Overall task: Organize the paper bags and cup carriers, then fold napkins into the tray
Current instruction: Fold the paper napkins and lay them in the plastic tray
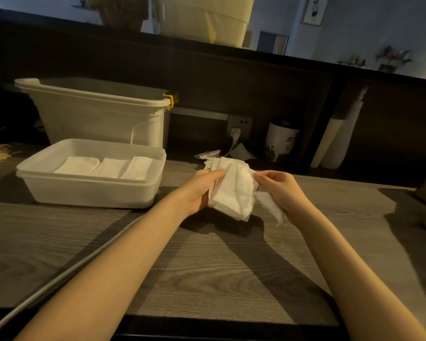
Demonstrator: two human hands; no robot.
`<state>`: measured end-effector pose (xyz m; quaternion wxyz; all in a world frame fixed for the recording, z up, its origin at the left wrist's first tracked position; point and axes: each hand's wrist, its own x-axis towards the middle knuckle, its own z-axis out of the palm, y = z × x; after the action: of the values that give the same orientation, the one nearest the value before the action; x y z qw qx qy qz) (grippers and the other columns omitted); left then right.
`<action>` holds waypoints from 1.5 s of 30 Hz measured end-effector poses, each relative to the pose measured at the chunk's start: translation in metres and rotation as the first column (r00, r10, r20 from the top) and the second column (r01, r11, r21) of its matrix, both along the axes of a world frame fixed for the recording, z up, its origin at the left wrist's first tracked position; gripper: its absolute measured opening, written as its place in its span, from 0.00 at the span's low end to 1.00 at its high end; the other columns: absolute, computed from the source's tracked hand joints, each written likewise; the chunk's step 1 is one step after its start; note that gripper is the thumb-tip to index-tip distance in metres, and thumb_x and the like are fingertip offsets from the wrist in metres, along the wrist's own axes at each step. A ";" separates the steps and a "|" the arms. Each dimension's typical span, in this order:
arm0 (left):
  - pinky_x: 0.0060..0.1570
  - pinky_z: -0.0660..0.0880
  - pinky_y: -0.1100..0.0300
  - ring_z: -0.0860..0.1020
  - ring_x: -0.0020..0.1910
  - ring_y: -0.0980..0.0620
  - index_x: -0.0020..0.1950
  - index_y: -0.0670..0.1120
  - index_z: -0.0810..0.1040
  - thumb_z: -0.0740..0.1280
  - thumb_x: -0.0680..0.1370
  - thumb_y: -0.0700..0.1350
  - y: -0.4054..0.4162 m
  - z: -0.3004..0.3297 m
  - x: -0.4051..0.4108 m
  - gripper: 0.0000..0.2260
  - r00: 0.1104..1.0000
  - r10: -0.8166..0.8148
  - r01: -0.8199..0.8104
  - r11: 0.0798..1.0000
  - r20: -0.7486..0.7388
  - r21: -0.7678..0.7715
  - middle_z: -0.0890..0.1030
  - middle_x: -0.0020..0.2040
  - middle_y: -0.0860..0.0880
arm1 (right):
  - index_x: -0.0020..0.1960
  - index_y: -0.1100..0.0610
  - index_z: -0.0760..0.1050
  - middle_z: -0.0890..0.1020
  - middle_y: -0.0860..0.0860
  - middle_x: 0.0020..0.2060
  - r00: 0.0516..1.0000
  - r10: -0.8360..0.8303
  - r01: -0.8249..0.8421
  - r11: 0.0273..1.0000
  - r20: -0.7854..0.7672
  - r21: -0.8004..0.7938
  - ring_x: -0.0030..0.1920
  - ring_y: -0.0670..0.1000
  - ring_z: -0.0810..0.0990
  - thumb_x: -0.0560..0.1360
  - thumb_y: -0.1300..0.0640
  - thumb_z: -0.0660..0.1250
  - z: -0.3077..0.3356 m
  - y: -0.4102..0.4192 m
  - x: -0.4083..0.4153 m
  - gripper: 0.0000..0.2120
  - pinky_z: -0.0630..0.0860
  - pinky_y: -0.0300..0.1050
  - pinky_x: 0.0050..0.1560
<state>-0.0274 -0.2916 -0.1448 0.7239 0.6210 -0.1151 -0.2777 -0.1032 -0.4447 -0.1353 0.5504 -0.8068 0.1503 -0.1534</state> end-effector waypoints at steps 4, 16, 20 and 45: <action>0.40 0.79 0.55 0.80 0.51 0.48 0.64 0.49 0.70 0.67 0.75 0.50 0.000 0.001 -0.002 0.18 0.999 -0.029 0.028 0.999 0.033 0.035 0.79 0.54 0.47 | 0.51 0.55 0.77 0.81 0.52 0.45 0.999 -0.040 0.041 0.998 0.019 -0.047 0.43 0.50 0.80 0.78 0.52 0.63 -0.001 0.000 0.000 0.08 0.76 0.40 0.39; 0.41 0.79 0.55 0.79 0.49 0.50 0.65 0.48 0.70 0.70 0.73 0.38 -0.001 -0.004 0.001 0.21 0.995 0.051 -0.053 0.998 0.090 0.017 0.79 0.52 0.49 | 0.44 0.57 0.79 0.81 0.50 0.38 0.992 0.012 -0.039 0.978 -0.129 -0.204 0.37 0.47 0.78 0.75 0.46 0.66 -0.002 0.000 0.000 0.14 0.73 0.36 0.36; 0.50 0.78 0.50 0.78 0.54 0.46 0.68 0.47 0.67 0.62 0.79 0.43 -0.001 -0.003 0.002 0.17 0.996 0.085 -0.085 0.996 0.034 0.003 0.78 0.57 0.46 | 0.46 0.57 0.78 0.80 0.50 0.39 1.000 -0.011 0.015 0.987 0.023 -0.159 0.38 0.46 0.78 0.76 0.51 0.66 0.003 -0.001 -0.002 0.09 0.72 0.36 0.35; 0.48 0.75 0.54 0.75 0.55 0.47 0.70 0.46 0.65 0.64 0.78 0.44 -0.002 -0.004 0.000 0.20 0.974 0.185 -0.200 0.973 0.133 0.112 0.75 0.61 0.45 | 0.55 0.51 0.76 0.80 0.48 0.47 0.973 0.128 -0.167 0.965 0.193 0.204 0.41 0.48 0.81 0.77 0.59 0.64 0.014 -0.005 -0.009 0.08 0.79 0.40 0.40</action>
<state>-0.0276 -0.2932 -0.1486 0.6990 0.6889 -0.0805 -0.1742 -0.1117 -0.4496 -0.1215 0.6572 -0.7331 0.0558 -0.1660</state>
